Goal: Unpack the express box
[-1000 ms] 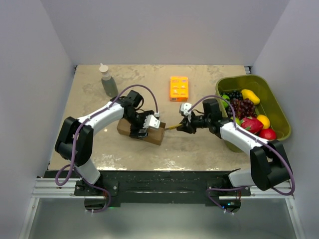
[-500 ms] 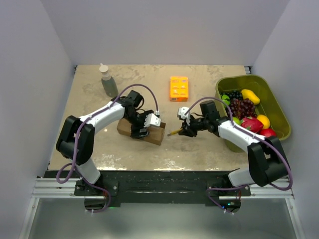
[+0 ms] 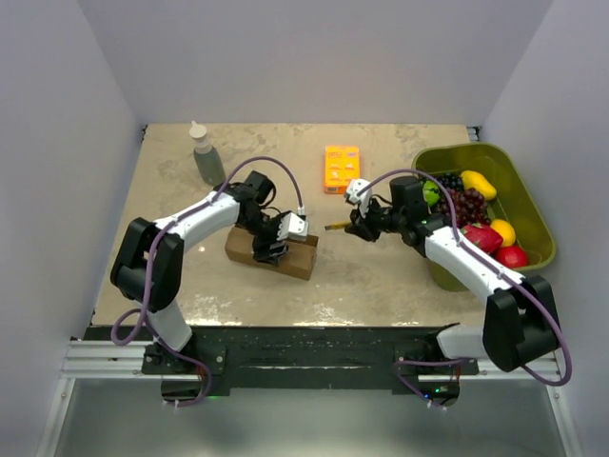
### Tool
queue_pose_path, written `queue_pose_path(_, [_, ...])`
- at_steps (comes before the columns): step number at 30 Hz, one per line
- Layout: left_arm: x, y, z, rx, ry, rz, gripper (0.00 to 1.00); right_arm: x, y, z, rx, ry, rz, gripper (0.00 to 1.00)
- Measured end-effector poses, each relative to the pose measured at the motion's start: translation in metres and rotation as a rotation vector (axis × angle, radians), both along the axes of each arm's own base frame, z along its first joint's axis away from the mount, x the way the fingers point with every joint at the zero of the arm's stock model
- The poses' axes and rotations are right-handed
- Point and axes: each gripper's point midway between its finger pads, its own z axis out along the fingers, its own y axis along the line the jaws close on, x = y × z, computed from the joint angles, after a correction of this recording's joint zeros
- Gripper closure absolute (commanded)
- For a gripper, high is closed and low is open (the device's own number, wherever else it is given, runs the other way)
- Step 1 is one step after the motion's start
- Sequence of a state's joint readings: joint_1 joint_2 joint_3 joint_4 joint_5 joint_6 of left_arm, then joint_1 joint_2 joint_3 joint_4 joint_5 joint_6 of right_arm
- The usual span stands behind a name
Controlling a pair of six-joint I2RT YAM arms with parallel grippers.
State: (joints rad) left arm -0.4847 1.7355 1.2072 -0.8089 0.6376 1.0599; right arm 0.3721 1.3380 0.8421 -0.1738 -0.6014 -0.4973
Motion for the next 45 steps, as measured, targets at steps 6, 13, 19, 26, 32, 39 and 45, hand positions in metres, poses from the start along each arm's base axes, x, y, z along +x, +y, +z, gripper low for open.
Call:
queue_pose_path(6, [0.013,-0.009,0.001,0.005,0.082,0.189,0.27,0.026,-0.006,0.037,-0.007,-0.069,-0.104,1.00])
queue_pose_path(13, [0.052,-0.037,0.022,-0.094,0.203,0.574,0.00,0.048,-0.021,0.067,-0.032,-0.102,-0.252,1.00])
queue_pose_path(19, [0.078,-0.040,0.078,-0.283,0.283,0.686,0.00,0.036,-0.030,0.063,-0.072,-0.050,-0.276,1.00])
queue_pose_path(26, [0.168,0.065,0.132,-0.386,0.081,0.933,0.00,-0.005,-0.004,0.052,-0.139,-0.019,-0.109,1.00])
queue_pose_path(32, [0.137,0.128,0.069,-0.208,0.068,1.109,0.03,-0.060,0.024,0.031,-0.224,0.015,0.163,1.00])
queue_pose_path(39, [0.080,0.138,0.020,-0.035,0.003,1.095,0.04,-0.063,0.030,-0.002,-0.307,0.072,0.230,1.00])
queue_pose_path(45, [0.068,0.130,0.011,-0.035,0.005,1.048,0.04,-0.026,0.037,-0.019,-0.366,0.052,0.131,1.00])
